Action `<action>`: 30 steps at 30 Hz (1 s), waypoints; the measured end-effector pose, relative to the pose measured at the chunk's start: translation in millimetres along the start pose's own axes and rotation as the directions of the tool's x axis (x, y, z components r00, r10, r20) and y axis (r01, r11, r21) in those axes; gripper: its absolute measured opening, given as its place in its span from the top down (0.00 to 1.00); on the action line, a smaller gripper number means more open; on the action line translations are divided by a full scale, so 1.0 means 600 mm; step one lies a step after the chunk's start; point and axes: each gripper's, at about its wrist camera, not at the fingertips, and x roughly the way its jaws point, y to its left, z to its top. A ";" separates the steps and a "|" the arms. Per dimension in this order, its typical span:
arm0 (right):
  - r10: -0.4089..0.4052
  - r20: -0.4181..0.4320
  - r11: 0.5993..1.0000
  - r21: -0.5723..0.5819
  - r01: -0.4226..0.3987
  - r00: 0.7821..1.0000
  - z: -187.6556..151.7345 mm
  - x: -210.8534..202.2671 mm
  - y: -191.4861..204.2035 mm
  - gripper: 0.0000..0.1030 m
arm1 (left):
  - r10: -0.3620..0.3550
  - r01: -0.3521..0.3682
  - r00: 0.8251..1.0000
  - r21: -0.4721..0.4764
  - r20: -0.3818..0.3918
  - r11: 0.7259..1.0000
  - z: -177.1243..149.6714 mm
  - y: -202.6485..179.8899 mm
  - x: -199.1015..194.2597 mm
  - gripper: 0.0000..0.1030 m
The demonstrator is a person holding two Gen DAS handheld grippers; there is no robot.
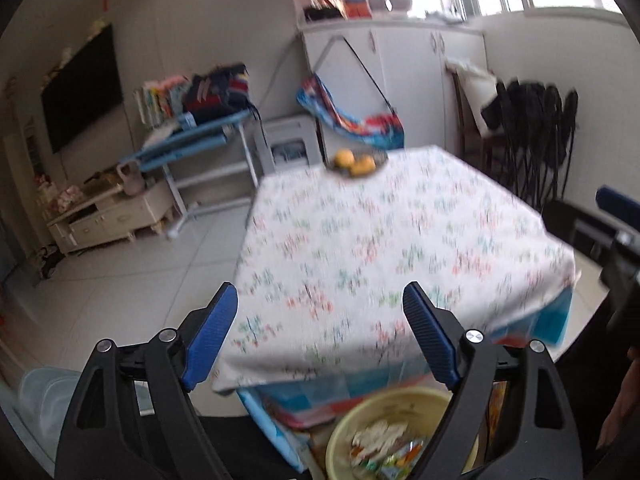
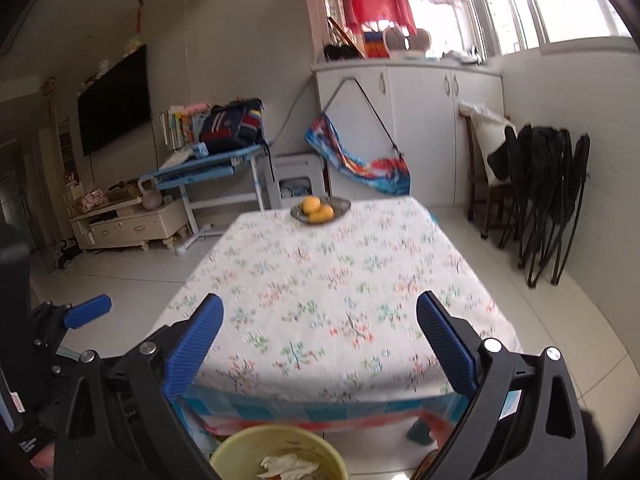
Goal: Collect trash
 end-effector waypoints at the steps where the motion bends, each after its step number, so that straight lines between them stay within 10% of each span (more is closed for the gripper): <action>1: -0.004 0.010 1.000 -0.004 0.004 1.000 0.005 -0.004 0.001 0.10 | -0.001 0.001 1.000 -0.005 0.022 1.000 0.007 0.000 -0.009 0.21; 9: -0.046 0.089 0.996 -0.069 0.052 0.995 0.034 -0.043 0.006 0.07 | 0.021 -0.022 0.991 0.008 0.133 1.000 0.043 0.011 -0.074 0.16; 30: -0.085 0.018 0.996 -0.028 0.086 0.996 0.021 -0.009 -0.027 0.07 | 0.065 -0.044 0.988 -0.147 0.138 0.988 0.039 0.058 -0.077 0.07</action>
